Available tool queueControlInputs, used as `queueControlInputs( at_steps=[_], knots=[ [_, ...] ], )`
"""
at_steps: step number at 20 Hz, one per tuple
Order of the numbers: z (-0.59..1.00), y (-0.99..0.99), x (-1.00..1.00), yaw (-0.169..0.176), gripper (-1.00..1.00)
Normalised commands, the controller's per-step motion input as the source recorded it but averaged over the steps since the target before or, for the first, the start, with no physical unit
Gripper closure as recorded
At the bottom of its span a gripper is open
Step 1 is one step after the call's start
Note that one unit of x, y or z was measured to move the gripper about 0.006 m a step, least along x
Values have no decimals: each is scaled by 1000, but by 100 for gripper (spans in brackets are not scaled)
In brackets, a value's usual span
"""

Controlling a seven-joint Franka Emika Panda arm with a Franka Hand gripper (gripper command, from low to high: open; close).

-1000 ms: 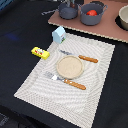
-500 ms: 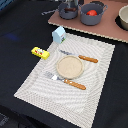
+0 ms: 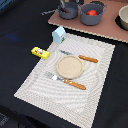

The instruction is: Interact with the objects in diverse but meaningful ways.

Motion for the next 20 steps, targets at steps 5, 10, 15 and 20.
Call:
queueControlInputs(
  at_steps=[5,10,15,20],
  knots=[
    [478,-734,13,99,-100],
    [151,-810,211,71,-100],
    [62,-859,242,27,-100],
    [14,-814,416,2,-100]
  ],
)
